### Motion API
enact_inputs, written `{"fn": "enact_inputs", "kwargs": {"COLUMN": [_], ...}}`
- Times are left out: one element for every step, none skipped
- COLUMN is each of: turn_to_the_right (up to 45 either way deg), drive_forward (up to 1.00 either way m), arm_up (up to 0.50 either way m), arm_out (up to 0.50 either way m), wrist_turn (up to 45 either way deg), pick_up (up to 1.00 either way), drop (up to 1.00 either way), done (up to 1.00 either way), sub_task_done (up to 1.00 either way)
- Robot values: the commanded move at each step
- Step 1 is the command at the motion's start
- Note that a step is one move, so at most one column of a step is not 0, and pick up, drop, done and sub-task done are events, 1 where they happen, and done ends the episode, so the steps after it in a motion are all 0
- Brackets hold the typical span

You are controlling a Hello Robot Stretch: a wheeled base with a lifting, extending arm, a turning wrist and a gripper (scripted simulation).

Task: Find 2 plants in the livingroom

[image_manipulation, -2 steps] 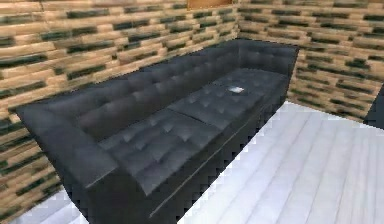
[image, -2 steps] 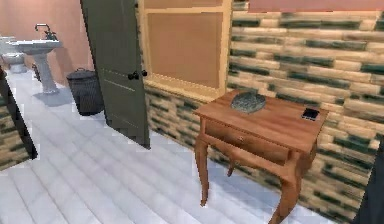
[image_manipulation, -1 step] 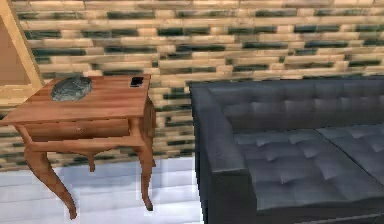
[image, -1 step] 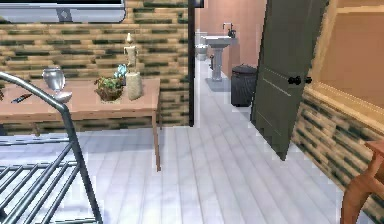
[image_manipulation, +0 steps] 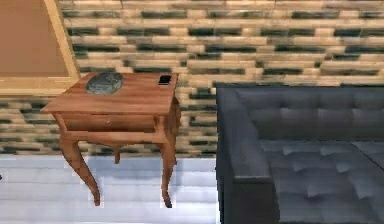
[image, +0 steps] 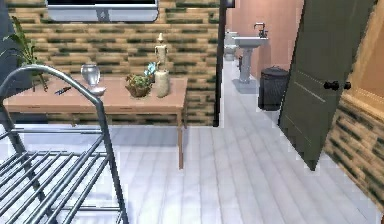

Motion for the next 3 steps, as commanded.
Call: {"fn": "enact_inputs", "kwargs": {"turn_to_the_right": [0.0,-45.0,-6.0], "drive_forward": [1.00,0.00,0.00], "arm_up": [0.00,0.00,0.00], "arm_out": [0.00,0.00,0.00], "wrist_turn": [0.0,0.0,0.0], "pick_up": [0.00,0.00,0.00], "drop": [0.00,0.00,0.00], "done": [0.00,0.00,0.00], "sub_task_done": [0.00,0.00,0.00]}}
